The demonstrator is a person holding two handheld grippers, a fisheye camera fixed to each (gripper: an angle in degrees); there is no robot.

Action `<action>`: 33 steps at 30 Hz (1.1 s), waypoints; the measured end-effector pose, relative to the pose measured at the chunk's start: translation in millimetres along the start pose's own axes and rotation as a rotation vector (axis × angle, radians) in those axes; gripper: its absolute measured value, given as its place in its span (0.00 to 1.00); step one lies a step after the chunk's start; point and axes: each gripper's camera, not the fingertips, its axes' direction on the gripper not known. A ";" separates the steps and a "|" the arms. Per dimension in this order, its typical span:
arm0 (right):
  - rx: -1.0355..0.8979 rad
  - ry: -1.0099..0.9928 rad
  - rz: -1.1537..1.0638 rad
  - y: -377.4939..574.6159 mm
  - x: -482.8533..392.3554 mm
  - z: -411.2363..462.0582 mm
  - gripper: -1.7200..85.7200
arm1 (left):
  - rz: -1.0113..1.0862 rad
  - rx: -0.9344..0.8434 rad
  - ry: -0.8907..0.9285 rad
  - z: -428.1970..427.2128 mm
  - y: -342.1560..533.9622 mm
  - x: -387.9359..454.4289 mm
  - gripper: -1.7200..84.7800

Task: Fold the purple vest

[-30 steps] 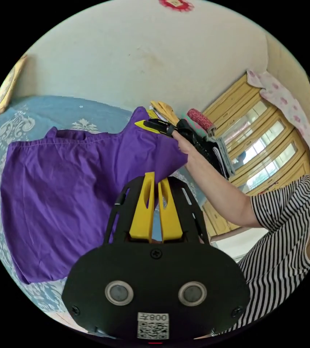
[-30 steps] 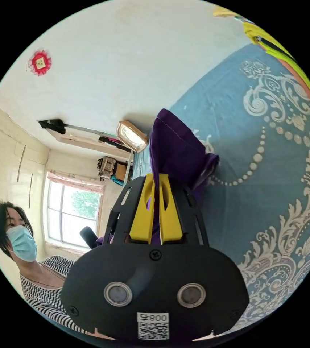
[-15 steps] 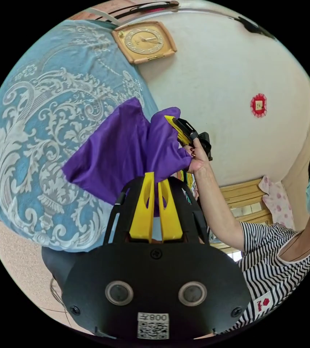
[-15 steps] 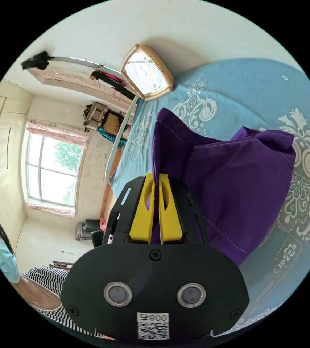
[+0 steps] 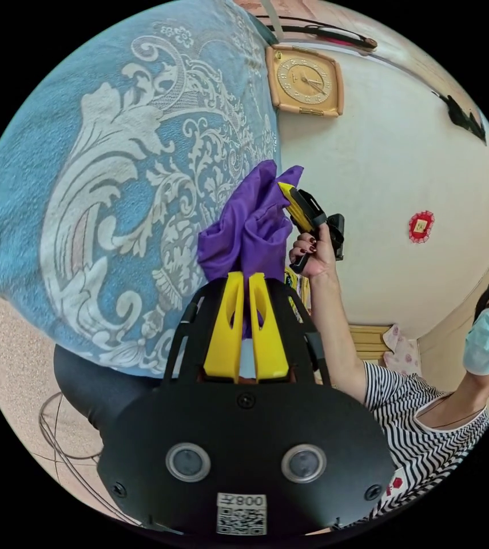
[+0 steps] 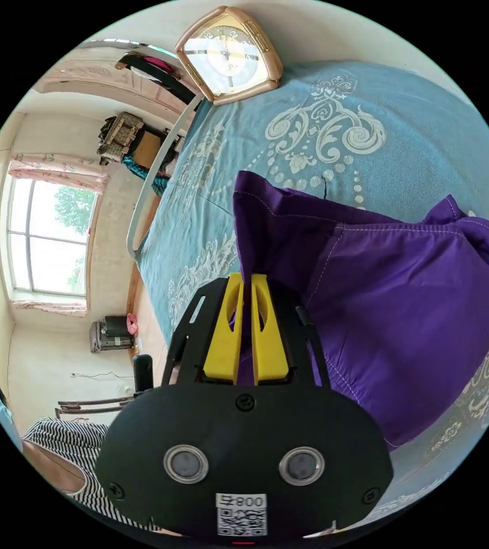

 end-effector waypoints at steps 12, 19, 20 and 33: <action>0.102 0.013 -0.145 43.3 -62.8 -23.1 0.02 | 0.114 -0.018 -0.056 -36.2 7.5 -17.3 0.02; -0.199 0.319 -0.232 85.1 -92.5 71.4 0.02 | 0.322 -0.028 -0.192 -24.8 -15.4 11.3 0.02; -0.194 0.344 -0.234 87.3 -94.1 76.1 0.02 | 0.341 -0.033 -0.250 -19.9 -18.4 10.9 0.02; -0.052 0.210 -0.178 147.7 -94.1 -9.1 0.03 | 0.348 -0.071 -0.465 -3.6 -25.4 22.2 0.02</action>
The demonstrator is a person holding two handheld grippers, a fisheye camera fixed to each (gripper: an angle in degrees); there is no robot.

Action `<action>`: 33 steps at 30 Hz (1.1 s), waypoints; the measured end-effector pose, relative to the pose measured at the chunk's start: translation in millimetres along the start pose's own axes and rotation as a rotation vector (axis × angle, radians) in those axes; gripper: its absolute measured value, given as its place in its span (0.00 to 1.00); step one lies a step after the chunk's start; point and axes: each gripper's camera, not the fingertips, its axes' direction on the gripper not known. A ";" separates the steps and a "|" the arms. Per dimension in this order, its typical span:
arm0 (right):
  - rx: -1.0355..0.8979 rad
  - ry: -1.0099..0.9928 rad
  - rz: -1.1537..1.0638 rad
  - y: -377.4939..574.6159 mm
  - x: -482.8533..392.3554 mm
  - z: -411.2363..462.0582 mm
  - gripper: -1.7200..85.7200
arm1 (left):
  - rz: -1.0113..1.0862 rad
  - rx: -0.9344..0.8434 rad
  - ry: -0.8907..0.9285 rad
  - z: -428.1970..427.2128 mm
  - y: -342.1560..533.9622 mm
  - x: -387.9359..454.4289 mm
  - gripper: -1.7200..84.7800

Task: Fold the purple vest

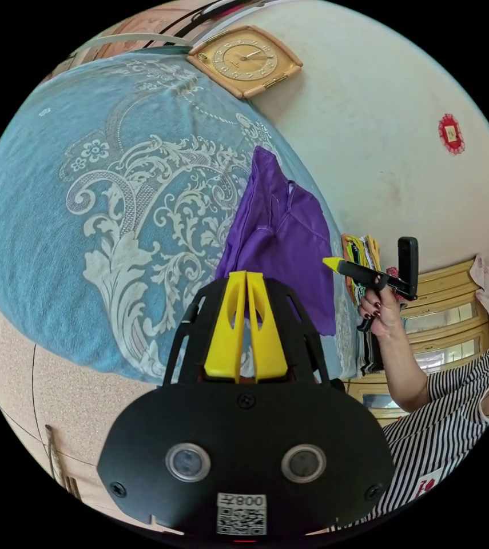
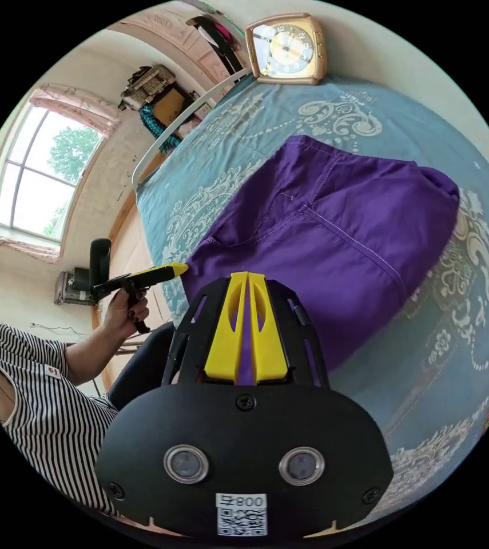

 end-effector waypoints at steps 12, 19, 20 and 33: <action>-0.020 0.180 0.181 174.7 -14.8 6.0 0.10 | 0.149 -0.103 0.006 16.3 4.9 79.9 0.02; 0.086 0.174 0.175 175.3 -30.0 20.0 0.11 | 0.203 -0.276 0.038 58.3 12.3 141.5 0.02; 0.094 0.180 0.178 176.0 -30.0 18.6 0.11 | 0.221 -0.291 0.040 64.1 12.1 152.2 0.02; 0.208 0.073 0.186 198.8 -20.6 -16.1 0.06 | 0.343 -0.366 0.056 94.4 2.7 229.9 0.07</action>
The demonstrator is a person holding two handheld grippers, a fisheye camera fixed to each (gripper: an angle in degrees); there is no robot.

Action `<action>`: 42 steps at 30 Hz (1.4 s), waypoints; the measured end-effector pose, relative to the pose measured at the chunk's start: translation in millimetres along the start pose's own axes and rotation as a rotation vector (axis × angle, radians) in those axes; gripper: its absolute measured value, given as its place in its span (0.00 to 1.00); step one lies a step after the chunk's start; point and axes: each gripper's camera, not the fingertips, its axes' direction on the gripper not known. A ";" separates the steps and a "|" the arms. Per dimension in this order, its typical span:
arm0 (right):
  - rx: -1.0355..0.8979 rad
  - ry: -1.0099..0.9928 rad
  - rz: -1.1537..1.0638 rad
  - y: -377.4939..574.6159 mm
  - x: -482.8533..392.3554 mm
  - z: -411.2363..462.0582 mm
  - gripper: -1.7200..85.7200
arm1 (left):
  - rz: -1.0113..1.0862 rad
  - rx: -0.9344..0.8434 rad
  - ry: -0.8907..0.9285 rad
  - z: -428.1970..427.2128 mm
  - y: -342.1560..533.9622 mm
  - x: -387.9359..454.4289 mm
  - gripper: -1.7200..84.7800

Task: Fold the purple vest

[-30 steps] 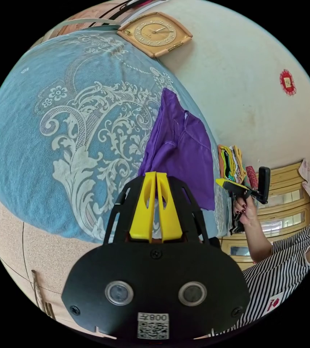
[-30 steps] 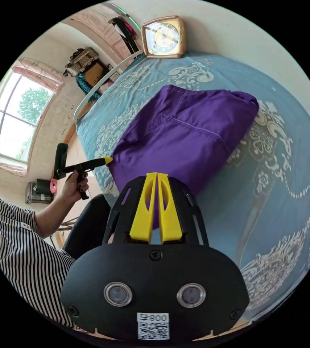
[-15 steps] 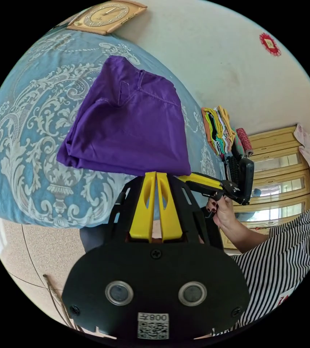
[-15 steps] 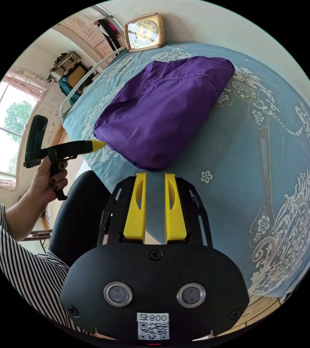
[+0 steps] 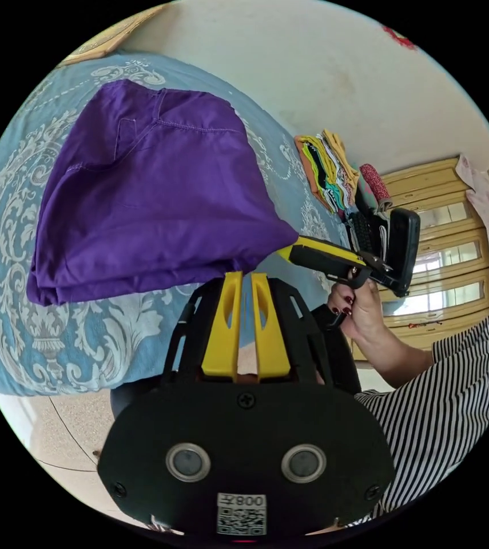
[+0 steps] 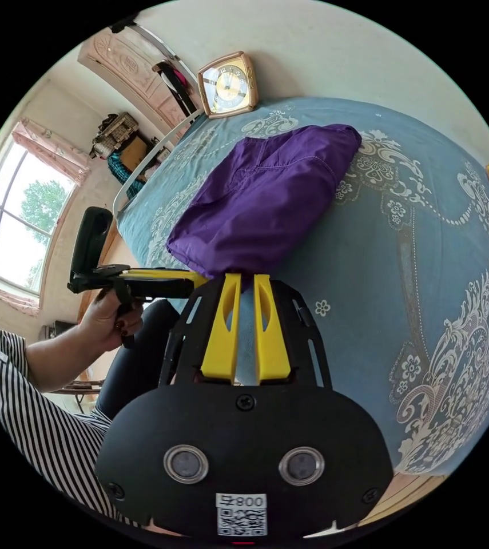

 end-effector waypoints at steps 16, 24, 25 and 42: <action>-0.012 -0.092 0.041 28.6 54.6 -27.8 0.02 | 0.130 -0.045 -0.129 47.8 -33.6 83.6 0.04; -0.122 -0.118 -0.022 -8.8 55.0 29.1 0.02 | 0.142 -0.049 -0.142 51.0 -36.3 105.7 0.04; -0.131 -0.117 -0.032 -13.8 54.0 34.6 0.02 | 0.149 -0.047 -0.150 50.8 -35.7 109.4 0.03; -0.267 -0.106 -0.106 -34.8 56.7 67.4 0.02 | 0.063 0.140 -0.225 -23.2 -18.5 114.3 0.02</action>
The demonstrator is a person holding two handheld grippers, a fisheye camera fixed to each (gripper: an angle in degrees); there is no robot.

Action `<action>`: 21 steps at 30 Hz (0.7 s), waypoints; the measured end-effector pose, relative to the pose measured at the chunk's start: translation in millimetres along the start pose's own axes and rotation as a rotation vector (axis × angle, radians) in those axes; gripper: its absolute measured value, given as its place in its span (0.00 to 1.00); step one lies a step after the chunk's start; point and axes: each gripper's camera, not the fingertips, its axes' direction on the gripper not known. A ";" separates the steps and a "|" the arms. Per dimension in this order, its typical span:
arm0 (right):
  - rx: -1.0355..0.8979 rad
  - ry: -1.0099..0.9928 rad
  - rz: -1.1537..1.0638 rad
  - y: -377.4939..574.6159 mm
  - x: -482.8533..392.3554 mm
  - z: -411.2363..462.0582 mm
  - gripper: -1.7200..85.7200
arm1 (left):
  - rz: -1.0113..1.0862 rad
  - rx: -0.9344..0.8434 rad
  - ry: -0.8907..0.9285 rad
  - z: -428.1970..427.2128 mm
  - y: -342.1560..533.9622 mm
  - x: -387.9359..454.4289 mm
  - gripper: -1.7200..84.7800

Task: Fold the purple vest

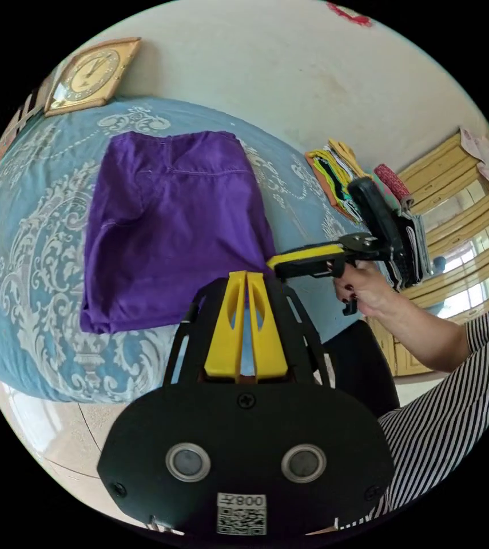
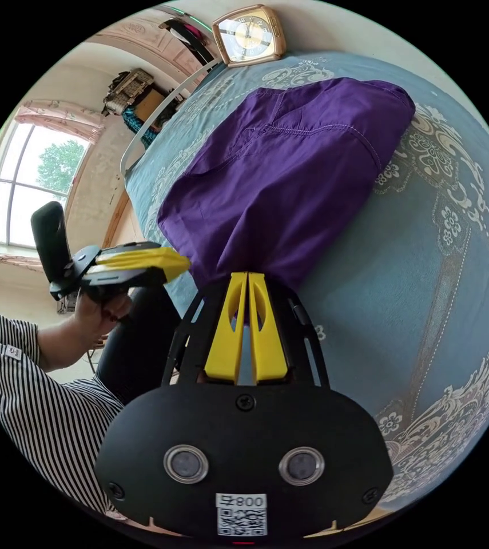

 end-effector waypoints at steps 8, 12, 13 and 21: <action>0.085 -0.051 0.010 25.7 1.2 -26.5 0.02 | -0.129 -0.116 -0.076 6.6 9.7 -45.8 0.02; 0.016 0.023 -0.010 19.2 -1.0 -1.1 0.02 | -0.112 -0.128 -0.111 8.1 10.8 -40.6 0.02; 0.001 0.034 -0.009 18.2 4.6 12.2 0.02 | -0.120 -0.128 -0.101 8.0 12.0 -42.3 0.02; 0.110 -0.099 0.099 38.8 40.0 -7.7 0.03 | 0.007 -0.096 -0.015 0.2 28.3 -1.1 0.05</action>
